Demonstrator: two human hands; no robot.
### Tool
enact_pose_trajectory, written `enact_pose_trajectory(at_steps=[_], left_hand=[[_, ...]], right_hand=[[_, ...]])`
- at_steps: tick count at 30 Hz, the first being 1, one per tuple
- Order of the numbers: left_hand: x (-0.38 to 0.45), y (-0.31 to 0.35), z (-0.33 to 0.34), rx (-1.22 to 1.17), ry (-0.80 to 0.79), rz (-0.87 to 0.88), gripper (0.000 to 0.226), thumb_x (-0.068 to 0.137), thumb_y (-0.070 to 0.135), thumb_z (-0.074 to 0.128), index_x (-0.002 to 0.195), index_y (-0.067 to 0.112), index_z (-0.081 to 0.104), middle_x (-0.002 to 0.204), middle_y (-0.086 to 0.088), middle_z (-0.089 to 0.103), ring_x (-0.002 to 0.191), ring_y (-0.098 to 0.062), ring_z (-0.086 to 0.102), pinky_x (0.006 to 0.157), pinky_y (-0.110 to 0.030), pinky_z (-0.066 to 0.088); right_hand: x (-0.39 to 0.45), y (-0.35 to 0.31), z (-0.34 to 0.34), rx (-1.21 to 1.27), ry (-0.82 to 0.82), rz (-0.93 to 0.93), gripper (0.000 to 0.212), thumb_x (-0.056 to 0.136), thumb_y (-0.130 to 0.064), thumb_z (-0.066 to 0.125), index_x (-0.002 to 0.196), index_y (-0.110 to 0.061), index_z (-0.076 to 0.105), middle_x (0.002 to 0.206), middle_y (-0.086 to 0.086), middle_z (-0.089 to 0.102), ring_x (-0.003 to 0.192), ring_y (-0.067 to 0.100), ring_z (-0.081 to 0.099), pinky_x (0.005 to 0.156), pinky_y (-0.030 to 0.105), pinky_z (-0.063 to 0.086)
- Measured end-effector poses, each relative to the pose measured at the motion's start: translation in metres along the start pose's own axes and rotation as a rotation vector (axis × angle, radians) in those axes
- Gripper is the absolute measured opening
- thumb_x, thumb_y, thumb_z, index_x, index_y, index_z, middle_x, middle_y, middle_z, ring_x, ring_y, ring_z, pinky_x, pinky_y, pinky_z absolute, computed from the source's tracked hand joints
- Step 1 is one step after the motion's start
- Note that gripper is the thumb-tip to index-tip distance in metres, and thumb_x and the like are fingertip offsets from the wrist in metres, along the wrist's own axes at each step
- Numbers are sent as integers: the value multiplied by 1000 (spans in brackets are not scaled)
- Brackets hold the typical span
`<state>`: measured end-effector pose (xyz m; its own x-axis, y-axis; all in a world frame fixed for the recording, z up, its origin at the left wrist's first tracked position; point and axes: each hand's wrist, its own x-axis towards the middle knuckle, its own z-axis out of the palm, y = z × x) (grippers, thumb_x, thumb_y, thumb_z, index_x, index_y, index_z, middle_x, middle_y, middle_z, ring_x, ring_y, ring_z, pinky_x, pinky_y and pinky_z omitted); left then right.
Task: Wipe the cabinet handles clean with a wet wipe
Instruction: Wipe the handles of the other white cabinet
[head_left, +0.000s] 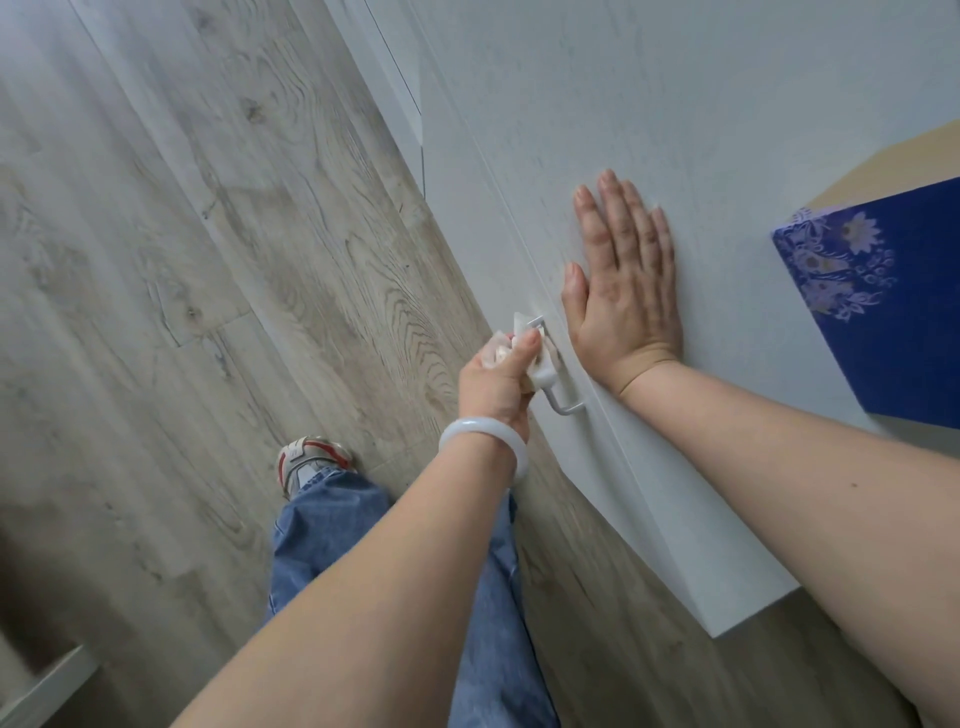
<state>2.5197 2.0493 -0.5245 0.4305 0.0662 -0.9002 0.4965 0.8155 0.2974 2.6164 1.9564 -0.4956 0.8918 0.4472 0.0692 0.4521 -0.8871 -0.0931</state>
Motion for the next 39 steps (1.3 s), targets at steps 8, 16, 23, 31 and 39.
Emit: enact_pose_trajectory(at_steps=[8, 16, 23, 31, 39], left_hand=[[-21, -24, 8, 228, 166, 28, 14, 81, 10, 77, 77, 19, 67, 78, 0, 69, 80, -20, 64, 84, -35, 53], [-31, -42, 12, 456, 211, 55, 18, 79, 22, 78, 68, 26, 64, 74, 1, 70, 76, -23, 66, 81, -39, 55], [-28, -38, 7, 263, 66, -122, 7, 85, 5, 71, 80, 8, 67, 64, -5, 64, 59, -20, 61, 62, -25, 53], [-22, -30, -22, 229, -259, -223, 14, 88, 1, 66, 102, 5, 68, 82, -2, 69, 73, -14, 65, 76, -23, 57], [11, 33, -11, 822, -498, -259, 16, 82, -2, 72, 97, 2, 67, 91, -11, 71, 83, -20, 69, 76, -25, 58]], right_hand=[[0, -1, -1, 4, 6, 1, 59, 94, -28, 36, 150, -10, 31, 157, 12, 26, 146, 25, 22, 119, 47, 16], [0, -1, -1, 5, 7, 5, 59, 94, -29, 36, 150, -10, 31, 157, 12, 26, 146, 25, 23, 119, 47, 16], [0, -1, -2, 0, -3, 7, 60, 94, -29, 36, 150, -10, 31, 157, 12, 25, 146, 25, 22, 119, 47, 15], [0, 0, -1, -9, -14, 3, 60, 94, -29, 36, 150, -10, 30, 158, 12, 25, 147, 25, 21, 119, 47, 15], [0, 0, -1, -7, -6, 2, 60, 93, -29, 36, 150, -10, 32, 157, 12, 26, 146, 25, 22, 119, 47, 16]])
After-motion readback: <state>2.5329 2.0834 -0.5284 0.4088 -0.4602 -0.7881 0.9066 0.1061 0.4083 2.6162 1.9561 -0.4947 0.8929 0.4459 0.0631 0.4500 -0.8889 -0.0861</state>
